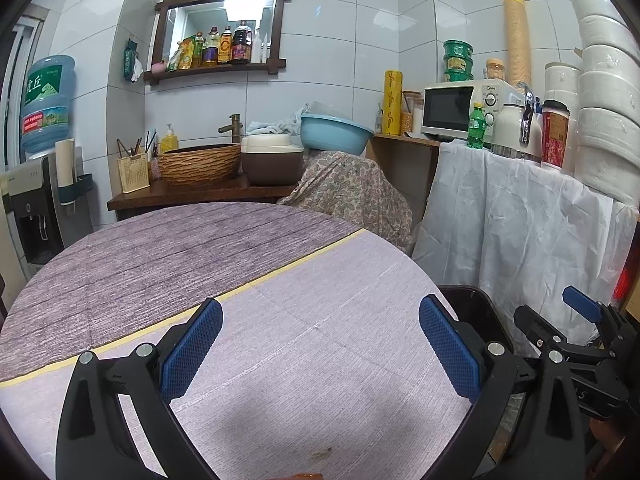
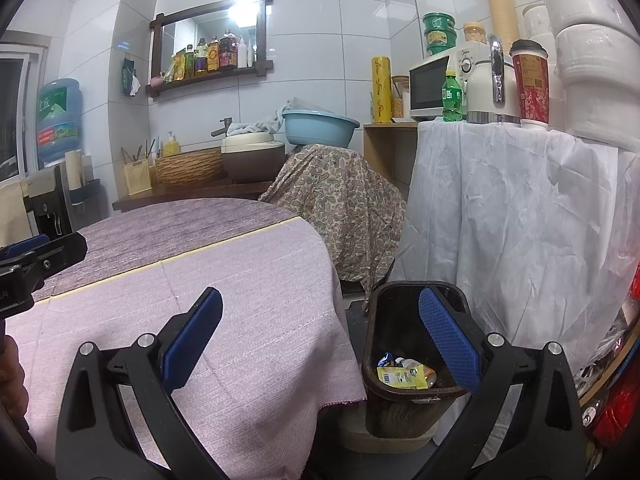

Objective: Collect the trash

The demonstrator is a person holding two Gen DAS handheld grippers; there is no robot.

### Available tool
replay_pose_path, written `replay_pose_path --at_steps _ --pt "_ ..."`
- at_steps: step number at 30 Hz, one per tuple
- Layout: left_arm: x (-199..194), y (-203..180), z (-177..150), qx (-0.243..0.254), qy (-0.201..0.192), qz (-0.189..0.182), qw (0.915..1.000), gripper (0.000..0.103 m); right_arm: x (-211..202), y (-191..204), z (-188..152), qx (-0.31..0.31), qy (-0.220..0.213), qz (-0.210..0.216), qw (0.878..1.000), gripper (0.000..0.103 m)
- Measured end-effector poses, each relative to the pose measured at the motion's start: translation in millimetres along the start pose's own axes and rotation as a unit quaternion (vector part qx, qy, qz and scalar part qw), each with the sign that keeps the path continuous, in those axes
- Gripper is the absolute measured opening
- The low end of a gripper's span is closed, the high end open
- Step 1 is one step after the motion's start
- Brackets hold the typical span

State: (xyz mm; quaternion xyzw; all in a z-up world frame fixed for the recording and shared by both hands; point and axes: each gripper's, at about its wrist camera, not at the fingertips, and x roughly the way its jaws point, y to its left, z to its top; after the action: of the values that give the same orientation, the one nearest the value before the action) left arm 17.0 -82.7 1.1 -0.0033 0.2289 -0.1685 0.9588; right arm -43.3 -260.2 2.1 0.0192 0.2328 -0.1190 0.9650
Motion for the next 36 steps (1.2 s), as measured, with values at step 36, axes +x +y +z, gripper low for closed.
replay_pose_path --at_steps 36 --pt "4.7 2.5 -2.7 0.005 0.015 0.008 0.9998 0.098 -5.4 2.8 3.7 0.001 -0.007 -0.002 1.0 0.097"
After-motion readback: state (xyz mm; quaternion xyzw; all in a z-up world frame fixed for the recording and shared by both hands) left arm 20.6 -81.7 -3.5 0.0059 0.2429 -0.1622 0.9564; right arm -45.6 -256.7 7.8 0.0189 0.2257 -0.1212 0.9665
